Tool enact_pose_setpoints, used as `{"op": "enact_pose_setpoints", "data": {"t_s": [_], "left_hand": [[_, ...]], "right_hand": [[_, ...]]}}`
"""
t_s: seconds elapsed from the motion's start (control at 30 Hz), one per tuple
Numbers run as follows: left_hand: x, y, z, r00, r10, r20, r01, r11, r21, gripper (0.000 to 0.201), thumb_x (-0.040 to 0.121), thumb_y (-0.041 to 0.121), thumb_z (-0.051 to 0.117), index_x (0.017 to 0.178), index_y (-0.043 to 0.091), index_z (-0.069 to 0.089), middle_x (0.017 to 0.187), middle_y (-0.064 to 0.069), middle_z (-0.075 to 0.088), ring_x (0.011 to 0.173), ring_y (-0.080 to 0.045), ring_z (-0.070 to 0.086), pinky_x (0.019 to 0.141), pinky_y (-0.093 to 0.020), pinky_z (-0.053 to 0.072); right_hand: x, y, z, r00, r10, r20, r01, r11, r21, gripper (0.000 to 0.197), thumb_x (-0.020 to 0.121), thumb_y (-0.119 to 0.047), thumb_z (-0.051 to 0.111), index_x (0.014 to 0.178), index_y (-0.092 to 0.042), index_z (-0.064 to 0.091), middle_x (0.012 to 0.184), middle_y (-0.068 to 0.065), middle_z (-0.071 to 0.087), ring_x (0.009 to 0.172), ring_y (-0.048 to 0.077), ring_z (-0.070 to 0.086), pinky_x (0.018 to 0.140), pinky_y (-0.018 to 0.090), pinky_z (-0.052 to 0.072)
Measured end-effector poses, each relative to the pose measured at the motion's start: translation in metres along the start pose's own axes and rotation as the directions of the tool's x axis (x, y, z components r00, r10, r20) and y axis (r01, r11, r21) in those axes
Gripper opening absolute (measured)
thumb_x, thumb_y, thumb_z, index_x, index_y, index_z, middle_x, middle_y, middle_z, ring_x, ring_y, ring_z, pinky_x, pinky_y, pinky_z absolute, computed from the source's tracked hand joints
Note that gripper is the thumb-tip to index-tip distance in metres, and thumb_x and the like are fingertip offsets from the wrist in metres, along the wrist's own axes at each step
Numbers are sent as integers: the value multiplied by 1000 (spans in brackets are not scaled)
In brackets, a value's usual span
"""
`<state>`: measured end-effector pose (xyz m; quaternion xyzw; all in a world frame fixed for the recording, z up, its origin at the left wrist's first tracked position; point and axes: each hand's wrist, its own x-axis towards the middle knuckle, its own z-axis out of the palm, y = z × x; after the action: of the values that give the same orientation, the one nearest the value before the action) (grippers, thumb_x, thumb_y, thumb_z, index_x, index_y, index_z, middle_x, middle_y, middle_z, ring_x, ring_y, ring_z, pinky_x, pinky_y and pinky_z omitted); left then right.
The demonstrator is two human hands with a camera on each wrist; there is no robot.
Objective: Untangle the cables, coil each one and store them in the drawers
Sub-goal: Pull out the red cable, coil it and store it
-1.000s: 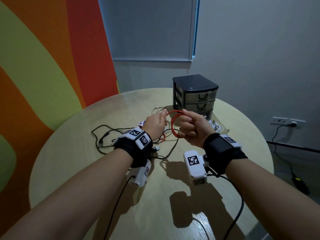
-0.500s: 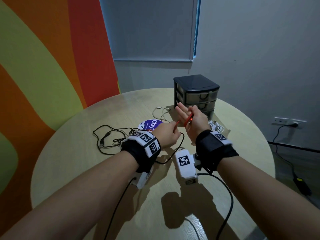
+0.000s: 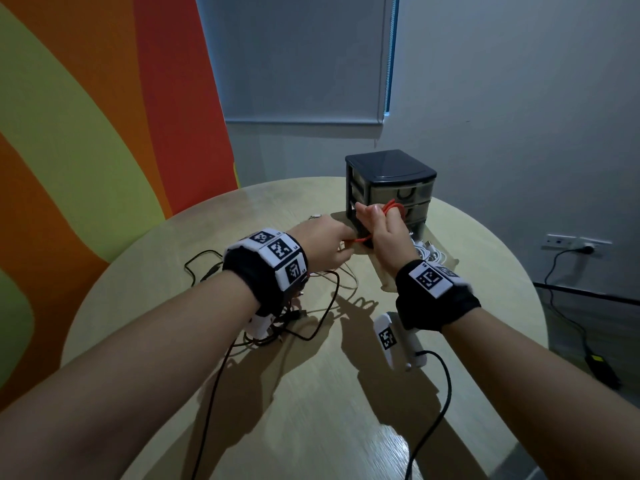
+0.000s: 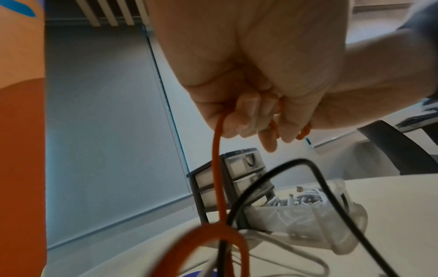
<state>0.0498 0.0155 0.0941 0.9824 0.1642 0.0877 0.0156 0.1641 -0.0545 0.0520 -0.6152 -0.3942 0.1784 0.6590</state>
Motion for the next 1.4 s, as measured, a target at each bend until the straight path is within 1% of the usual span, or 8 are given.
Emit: {"op": "enact_pose_setpoints", "data": {"t_s": [0.23, 0.43, 0.57, 0.7, 0.77, 0.9, 1.17, 1.4], "left_hand": [[5, -15, -25, 995, -59, -82, 54, 997, -58, 22, 91, 23, 55, 104, 15, 70, 78, 0, 60, 77, -20, 55, 64, -24, 31], [9, -19, -25, 994, -62, -88, 51, 992, -119, 19, 86, 25, 63, 94, 10, 72, 81, -6, 68, 77, -21, 59, 70, -30, 46], [7, -20, -18, 996, -47, -74, 37, 991, -128, 16, 82, 19, 66, 93, 9, 71, 76, 2, 60, 71, -12, 50, 65, -23, 36], [2, -22, -11, 997, -74, 7, 74, 991, -112, 11, 80, 14, 66, 89, 10, 71, 66, 8, 52, 64, -8, 47, 61, -19, 33], [0, -25, -10, 994, -106, 28, 109, 986, -127, 11, 80, 13, 67, 89, 10, 72, 62, 12, 47, 58, -5, 44, 55, -16, 31], [-6, -35, -7, 982, -191, 3, 189, 966, -175, 13, 82, 15, 67, 92, 8, 72, 67, 3, 56, 59, -6, 45, 50, -10, 28], [-13, -41, -6, 963, -263, 49, 267, 930, -251, 35, 76, 50, 69, 81, 16, 68, 64, 9, 54, 61, -3, 49, 53, -18, 32], [-21, -35, -1, 963, -265, -50, 230, 903, -363, 31, 69, 39, 80, 70, 13, 62, 57, 5, 46, 52, -8, 39, 49, -18, 28]], "right_hand": [[-3, -18, -13, 965, -208, 161, 258, 869, -421, 24, 102, -15, 33, 111, 0, 49, 100, 1, 63, 89, 12, 57, 69, 5, 39], [3, -25, -14, 946, -136, 294, 284, 787, -547, 20, 99, -28, 40, 104, -10, 47, 87, 6, 62, 80, 23, 58, 74, 34, 45], [1, -22, -22, 934, -84, 348, 292, 743, -603, 34, 90, -45, 54, 73, -17, 45, 65, -4, 49, 58, 10, 45, 57, 25, 37], [0, -22, -30, 943, -7, 334, 171, 869, -464, 42, 78, -47, 67, 68, -7, 59, 70, 8, 67, 62, 12, 65, 61, 23, 55], [0, -24, -33, 965, -2, 263, 106, 919, -380, 32, 81, -37, 68, 65, -11, 58, 58, 0, 59, 45, -3, 53, 48, 10, 43], [5, -23, -41, 986, 44, 158, -12, 981, -192, 32, 88, -31, 63, 61, -17, 53, 41, -13, 43, 34, -3, 37, 42, 10, 33], [12, -20, -36, 984, 148, 95, -160, 977, 139, 37, 96, -30, 51, 59, -20, 51, 39, -15, 39, 35, 0, 31, 48, 21, 25], [22, -12, -42, 977, 187, -106, -160, 962, 223, 36, 95, -32, 51, 62, -22, 42, 40, -15, 37, 35, 1, 31, 41, 17, 27]]}}
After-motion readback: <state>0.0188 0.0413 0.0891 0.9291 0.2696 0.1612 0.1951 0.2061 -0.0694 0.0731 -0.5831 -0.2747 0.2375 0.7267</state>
